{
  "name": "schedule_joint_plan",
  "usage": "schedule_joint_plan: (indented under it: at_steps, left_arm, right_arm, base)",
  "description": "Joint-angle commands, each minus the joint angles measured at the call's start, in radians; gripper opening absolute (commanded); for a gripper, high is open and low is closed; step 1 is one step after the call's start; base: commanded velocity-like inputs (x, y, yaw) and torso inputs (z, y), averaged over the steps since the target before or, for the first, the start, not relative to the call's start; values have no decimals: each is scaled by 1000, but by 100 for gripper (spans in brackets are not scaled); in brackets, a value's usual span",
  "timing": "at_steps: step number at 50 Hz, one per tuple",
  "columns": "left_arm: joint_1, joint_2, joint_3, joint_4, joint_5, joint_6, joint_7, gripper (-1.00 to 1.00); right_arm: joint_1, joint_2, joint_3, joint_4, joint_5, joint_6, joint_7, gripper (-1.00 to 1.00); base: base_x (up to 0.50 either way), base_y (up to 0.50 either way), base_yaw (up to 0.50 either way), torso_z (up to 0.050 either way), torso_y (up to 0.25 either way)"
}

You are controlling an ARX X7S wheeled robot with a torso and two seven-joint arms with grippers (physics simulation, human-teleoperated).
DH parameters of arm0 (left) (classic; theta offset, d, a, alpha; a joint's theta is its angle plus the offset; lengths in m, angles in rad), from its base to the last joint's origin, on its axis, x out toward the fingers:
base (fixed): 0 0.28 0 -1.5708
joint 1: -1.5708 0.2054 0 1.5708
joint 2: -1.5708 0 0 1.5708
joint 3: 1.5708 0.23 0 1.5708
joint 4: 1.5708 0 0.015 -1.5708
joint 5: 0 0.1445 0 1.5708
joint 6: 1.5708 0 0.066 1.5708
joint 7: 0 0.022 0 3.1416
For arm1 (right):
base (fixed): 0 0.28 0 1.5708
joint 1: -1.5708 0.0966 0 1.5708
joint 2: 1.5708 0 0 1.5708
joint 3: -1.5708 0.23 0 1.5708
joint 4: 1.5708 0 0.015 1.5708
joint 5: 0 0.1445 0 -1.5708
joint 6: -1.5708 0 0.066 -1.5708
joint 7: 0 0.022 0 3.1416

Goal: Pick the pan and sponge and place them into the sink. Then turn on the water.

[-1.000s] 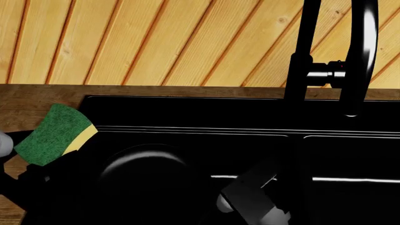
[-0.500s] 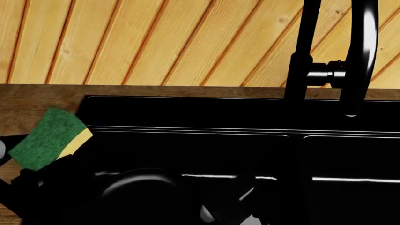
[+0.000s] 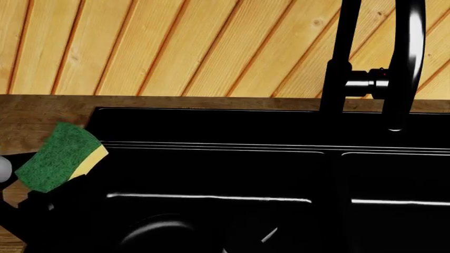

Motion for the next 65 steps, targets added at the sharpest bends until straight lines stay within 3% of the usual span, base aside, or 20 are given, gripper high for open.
schedule_joint_plan:
  at_steps: [1, 8, 21, 23, 30, 35, 40, 52, 65]
  left_arm:
    - [-1, 13, 12, -6, 4, 7, -15, -100]
    - [-9, 37, 35, -13, 19, 6, -23, -100]
    - [74, -57, -42, 11, -19, 51, 42, -100]
    - [35, -8, 0, -3, 2, 34, 13, -100]
    - [37, -23, -6, -3, -3, 35, 23, -100]
    - [-17, 40, 47, -21, 21, 10, -13, -100]
    - [-27, 45, 59, -24, 22, 2, -12, -100]
    - [-49, 79, 118, -47, 50, 0, 33, -100]
    - [-141, 143, 206, -95, 83, -59, 32, -100]
  right_arm:
    - [11, -16, -2, 6, -2, -17, -31, 100]
    - [-2, -10, 5, 10, 2, -23, -18, 100]
    - [21, 62, 66, -160, 106, 89, 106, 100]
    - [32, 78, 98, -203, 144, 106, 140, 100]
    - [78, 143, 203, -324, 275, 159, 242, 100]
    - [84, 191, 272, -379, 352, 158, 297, 100]
    - [44, 257, 344, -444, 401, 113, 354, 100]
    - [-203, 391, 502, -567, 383, -126, 398, 100]
    - [-636, 570, 743, -655, 354, -462, 418, 100]
  base:
    - [0, 0, 0, 0, 0]
    - [0, 0, 0, 0, 0]
    - [0, 0, 0, 1, 0]
    - [0, 0, 0, 0, 0]
    - [0, 0, 0, 0, 0]
    - [0, 0, 0, 0, 0]
    - [0, 0, 0, 0, 0]
    - [0, 0, 0, 0, 0]
    - [0, 0, 0, 0, 0]
